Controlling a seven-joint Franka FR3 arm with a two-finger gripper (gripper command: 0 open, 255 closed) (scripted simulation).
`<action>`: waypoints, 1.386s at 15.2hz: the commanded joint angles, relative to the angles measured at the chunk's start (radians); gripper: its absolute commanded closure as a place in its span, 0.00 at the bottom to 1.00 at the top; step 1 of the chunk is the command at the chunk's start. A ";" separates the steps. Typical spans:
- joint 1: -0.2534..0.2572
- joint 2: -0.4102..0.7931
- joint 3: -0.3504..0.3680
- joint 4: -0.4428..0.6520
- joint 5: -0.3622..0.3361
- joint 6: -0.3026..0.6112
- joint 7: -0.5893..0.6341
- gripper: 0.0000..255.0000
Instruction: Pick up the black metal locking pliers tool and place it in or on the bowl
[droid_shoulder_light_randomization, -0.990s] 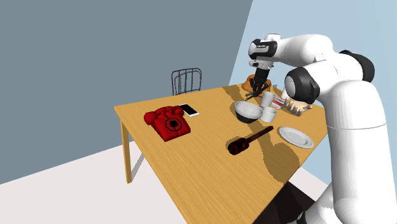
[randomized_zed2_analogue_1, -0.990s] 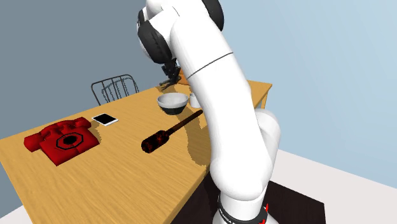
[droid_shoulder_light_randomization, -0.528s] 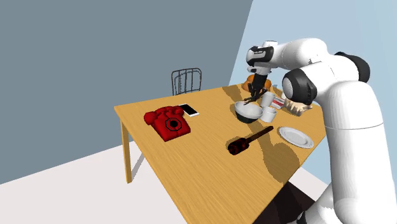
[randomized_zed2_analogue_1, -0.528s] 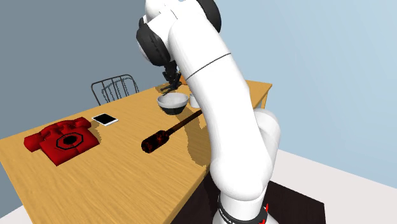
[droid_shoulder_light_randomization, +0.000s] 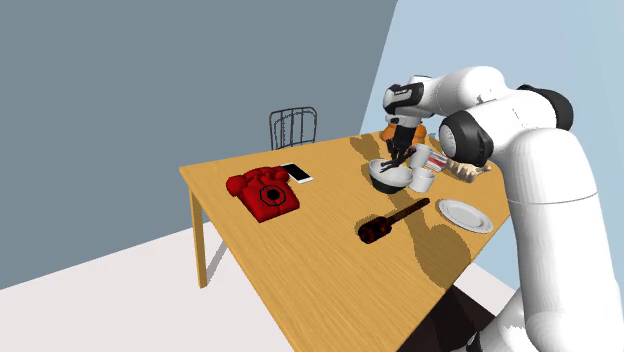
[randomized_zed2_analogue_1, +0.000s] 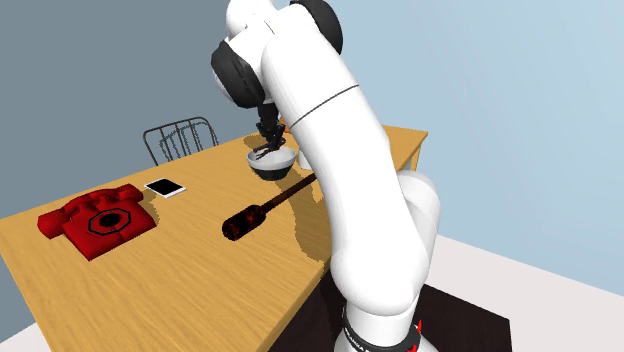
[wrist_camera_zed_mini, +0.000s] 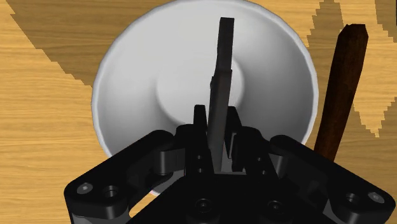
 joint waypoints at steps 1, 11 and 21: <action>0.002 -0.001 0.000 -0.005 0.000 0.004 0.000 1.00; 0.002 -0.001 0.000 -0.005 0.000 0.004 0.000 0.00; -0.011 -0.024 -0.014 0.096 -0.022 -0.108 0.019 0.00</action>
